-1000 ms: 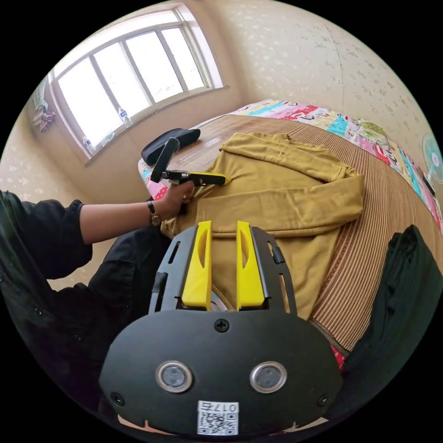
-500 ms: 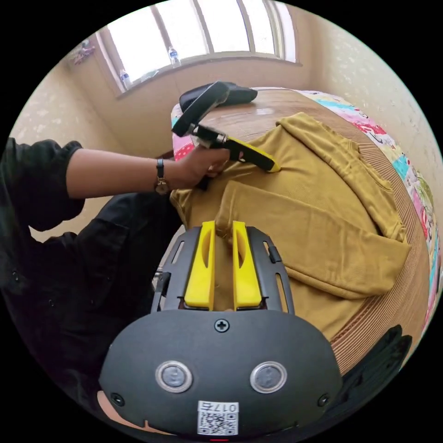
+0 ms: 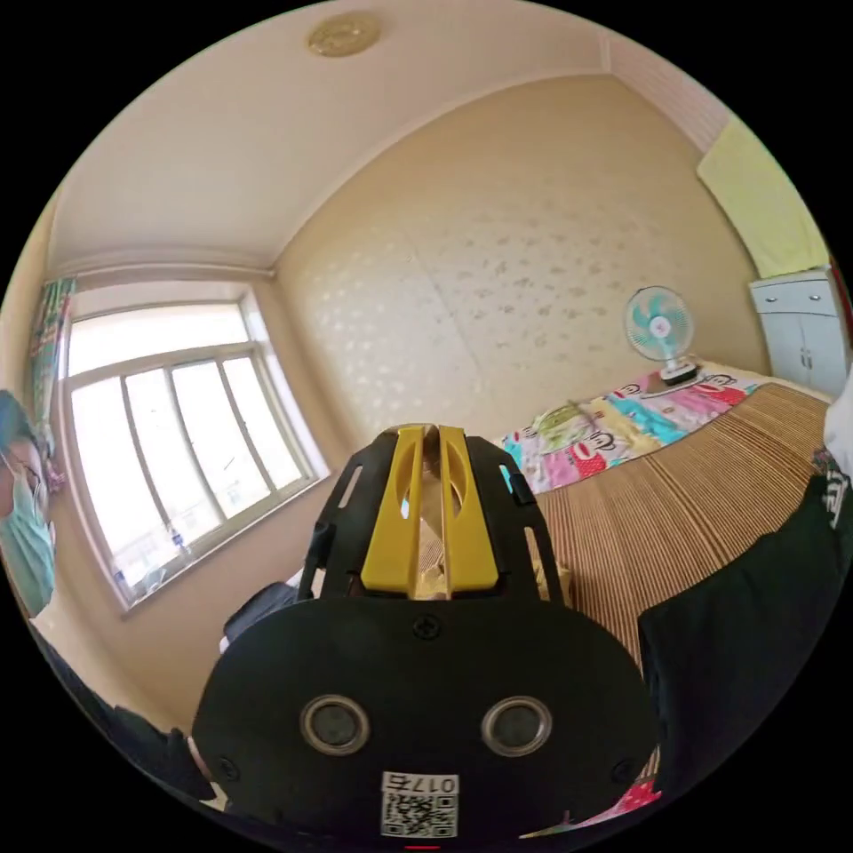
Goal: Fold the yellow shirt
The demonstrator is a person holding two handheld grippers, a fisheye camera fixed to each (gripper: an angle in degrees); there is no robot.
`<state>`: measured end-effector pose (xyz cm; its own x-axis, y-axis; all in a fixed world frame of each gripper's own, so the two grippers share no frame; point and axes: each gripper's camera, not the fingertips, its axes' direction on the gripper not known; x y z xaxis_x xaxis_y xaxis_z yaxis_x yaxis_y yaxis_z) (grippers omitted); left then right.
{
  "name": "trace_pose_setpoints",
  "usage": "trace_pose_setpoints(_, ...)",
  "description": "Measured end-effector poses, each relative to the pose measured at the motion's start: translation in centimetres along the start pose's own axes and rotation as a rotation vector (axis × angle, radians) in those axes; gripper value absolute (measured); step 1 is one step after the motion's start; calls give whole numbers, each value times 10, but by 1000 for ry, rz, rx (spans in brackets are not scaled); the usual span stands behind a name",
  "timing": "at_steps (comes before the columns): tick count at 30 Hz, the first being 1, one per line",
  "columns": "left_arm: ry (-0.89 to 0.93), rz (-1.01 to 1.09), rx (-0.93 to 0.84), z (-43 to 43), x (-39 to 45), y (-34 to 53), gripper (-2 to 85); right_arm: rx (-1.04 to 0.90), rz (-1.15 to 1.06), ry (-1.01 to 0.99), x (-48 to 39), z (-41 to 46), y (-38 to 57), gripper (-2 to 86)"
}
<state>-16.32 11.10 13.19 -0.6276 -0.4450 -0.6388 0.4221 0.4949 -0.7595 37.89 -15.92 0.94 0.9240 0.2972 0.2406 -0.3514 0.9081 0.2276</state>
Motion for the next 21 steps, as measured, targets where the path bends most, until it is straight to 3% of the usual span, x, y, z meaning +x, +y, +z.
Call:
trace_pose_setpoints(4,18,-8,3,-3,-2,-4,-7,98,104,286,-1,31,33,29)
trace_pose_setpoints(9,28,-13,3,-7,-2,-8,-8,82,-76,301,-65,134,36,28)
trace_pose_setpoints(12,36,-17,4,-9,-2,-10,-8,109,-245,209,-121,191,23,28)
trace_pose_setpoints(16,46,-21,6,-12,-2,-12,-8,-113,-328,-22,-155,294,65,28)
trace_pose_setpoints(21,55,-25,8,-16,-1,-15,-9,-691,-375,-122,-130,402,235,24)
